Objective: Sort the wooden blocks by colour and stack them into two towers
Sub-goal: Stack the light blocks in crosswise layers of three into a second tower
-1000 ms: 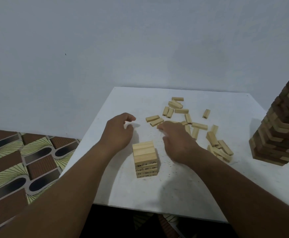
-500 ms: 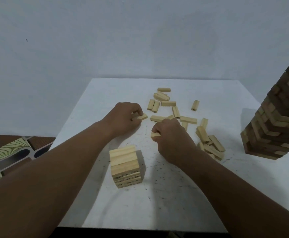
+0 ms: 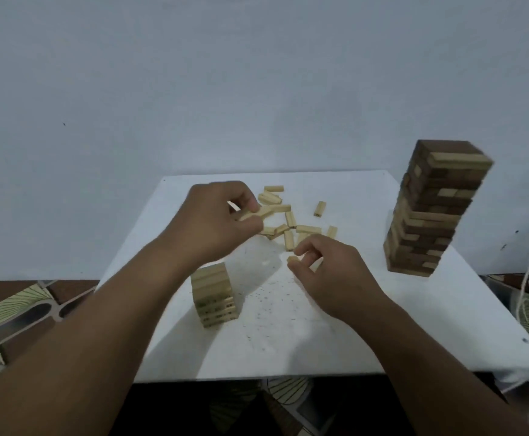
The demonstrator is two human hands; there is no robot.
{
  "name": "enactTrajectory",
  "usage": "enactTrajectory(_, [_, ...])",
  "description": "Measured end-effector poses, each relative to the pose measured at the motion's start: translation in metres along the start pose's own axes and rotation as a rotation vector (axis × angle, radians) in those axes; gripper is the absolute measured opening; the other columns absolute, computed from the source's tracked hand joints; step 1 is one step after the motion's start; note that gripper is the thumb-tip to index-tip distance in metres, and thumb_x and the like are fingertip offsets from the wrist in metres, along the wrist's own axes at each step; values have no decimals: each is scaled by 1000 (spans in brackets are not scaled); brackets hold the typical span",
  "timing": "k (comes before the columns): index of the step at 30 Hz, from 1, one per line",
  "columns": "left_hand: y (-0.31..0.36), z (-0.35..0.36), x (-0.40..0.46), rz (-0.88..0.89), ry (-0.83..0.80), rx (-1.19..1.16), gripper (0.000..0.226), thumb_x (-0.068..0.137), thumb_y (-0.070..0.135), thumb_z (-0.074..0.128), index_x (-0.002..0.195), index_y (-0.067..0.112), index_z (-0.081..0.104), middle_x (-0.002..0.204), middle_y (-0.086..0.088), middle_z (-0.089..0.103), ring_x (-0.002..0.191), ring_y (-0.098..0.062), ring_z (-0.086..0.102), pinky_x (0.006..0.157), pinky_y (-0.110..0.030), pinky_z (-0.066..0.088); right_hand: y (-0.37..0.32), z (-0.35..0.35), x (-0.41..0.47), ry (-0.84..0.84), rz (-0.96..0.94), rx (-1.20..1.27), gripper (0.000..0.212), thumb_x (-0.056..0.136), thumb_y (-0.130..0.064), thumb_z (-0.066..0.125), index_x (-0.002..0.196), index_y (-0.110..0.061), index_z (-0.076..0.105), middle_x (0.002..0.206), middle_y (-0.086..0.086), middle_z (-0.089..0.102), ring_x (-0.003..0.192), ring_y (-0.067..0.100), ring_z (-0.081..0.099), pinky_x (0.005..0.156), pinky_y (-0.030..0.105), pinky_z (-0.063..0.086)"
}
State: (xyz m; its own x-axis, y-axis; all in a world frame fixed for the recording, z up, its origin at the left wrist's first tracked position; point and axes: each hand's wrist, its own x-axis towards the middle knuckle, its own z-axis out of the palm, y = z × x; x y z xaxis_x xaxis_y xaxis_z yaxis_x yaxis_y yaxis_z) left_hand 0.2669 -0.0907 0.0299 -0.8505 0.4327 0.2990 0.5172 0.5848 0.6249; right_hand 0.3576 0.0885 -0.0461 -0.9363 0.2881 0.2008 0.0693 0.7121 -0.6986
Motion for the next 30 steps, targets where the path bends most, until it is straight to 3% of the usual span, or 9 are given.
enactTrajectory(4, [25,34,-39,-15,-4,-61,8,75,25,73,80,28,69,79,14,66,59,4,56,53,-10,38,9,-9,-30,62,12,7,15,85,-37,71,77,-28,62,76,-13,64,76,0,58,63,17,42])
enactTrajectory(7, [23,73,-74,-136,57,-112,8,77,28,73,81,28,66,82,13,66,65,-2,58,55,-17,41,24,-7,-47,57,54,-14,19,81,-35,75,70,-27,62,71,-12,64,73,-1,57,62,18,41])
enactTrajectory(9, [15,95,-97,-140,82,-86,7,81,30,71,83,28,65,84,12,63,71,-1,57,55,-11,38,31,-3,-55,27,54,-34,19,78,-37,77,69,-26,63,72,-11,64,74,0,58,65,23,47])
enactTrajectory(18, [-8,118,-126,-25,42,203,15,90,29,60,101,24,69,102,7,60,97,-13,51,80,-24,44,32,9,-57,-93,-7,-146,17,88,-35,66,84,-23,76,81,-11,70,74,2,60,63,10,41])
enactTrajectory(21, [-11,117,-127,-38,49,203,16,90,28,60,102,24,71,101,7,62,96,-13,52,80,-25,44,32,9,-56,-138,-5,-135,10,84,-34,69,87,-26,76,82,-14,69,74,-3,59,64,8,42])
enactTrajectory(25, [-11,115,-127,18,63,253,17,90,20,60,98,22,74,95,6,67,92,-16,51,84,-29,45,34,7,-59,-150,-12,-87,5,82,-31,73,83,-26,75,69,-14,67,70,-2,60,63,12,46])
enactTrajectory(28, [-15,112,-125,-40,-31,138,31,90,7,56,113,19,72,109,5,61,106,-16,47,88,-24,42,36,7,-59,-167,-55,-84,9,80,-35,76,87,-29,74,73,-14,68,70,-4,59,61,9,41])
enactTrajectory(30, [-16,109,-124,-34,-78,77,38,86,0,58,118,15,70,114,4,56,109,-13,47,85,-11,38,39,7,-57,-189,-94,-80,20,76,-41,79,92,-30,74,77,-13,67,69,-3,57,62,12,43])
